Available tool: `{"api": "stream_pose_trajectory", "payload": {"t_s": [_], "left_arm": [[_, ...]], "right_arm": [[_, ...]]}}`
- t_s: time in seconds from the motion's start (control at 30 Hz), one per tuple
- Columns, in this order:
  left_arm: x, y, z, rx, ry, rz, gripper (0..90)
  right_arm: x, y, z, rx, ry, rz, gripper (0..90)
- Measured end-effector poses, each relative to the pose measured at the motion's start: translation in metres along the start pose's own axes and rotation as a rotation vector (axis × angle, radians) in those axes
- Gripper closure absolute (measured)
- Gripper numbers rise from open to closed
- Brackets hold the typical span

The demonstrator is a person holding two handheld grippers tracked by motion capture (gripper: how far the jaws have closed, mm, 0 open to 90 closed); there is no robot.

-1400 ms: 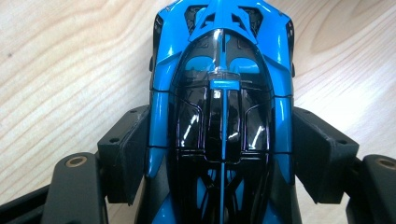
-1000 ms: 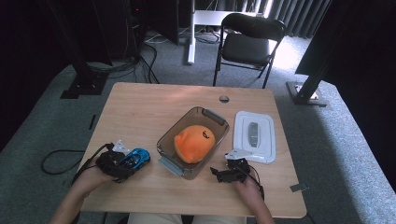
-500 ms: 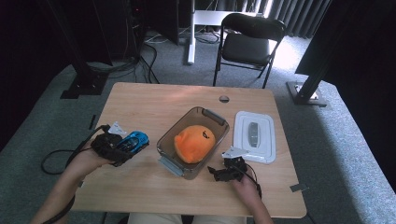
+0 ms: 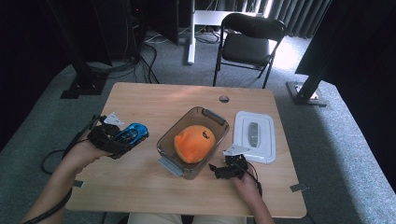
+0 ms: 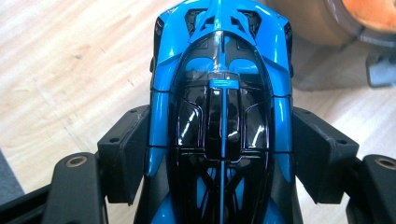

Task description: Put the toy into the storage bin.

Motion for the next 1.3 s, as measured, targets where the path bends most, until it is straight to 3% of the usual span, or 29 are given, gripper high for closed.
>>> {"api": "stream_pose_trajectory", "payload": {"t_s": [0.3, 0.47, 0.7, 0.9, 1.17, 1.3], "left_arm": [[-0.011, 0.003, -0.025, 0.01, 0.035, -0.004, 28.3], [-0.014, 0.004, -0.038, 0.02, 0.03, -0.005, 28.3], [-0.011, 0.007, -0.053, 0.026, 0.034, 0.013, 28.4], [-0.004, 0.014, -0.069, 0.057, 0.022, 0.022, 28.4], [0.005, 0.022, -0.086, 0.078, 0.019, 0.033, 28.4], [0.01, 0.027, -0.094, 0.082, 0.021, 0.057, 28.4]], "right_arm": [[0.009, -0.008, -0.003, -0.023, -0.021, -0.001, 12.5], [0.009, -0.01, -0.003, -0.028, -0.025, -0.001, 12.5], [0.012, -0.015, -0.007, -0.031, -0.025, -0.007, 12.5], [0.019, -0.022, -0.013, -0.044, -0.025, -0.011, 12.5], [0.026, -0.027, -0.017, -0.02, -0.024, -0.002, 12.2], [0.028, -0.029, -0.018, -0.016, -0.025, 0.008, 12.2]]}}
Point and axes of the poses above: each handheld gripper's, and its own axes: x roughly forward along the jaws, z roughly out of its underside, y roughly to its right, the point moved 2 cm from there along x, roughly forward along the jaws, and after that the axes turned 1 degree about -z, right-handed, at the moved point
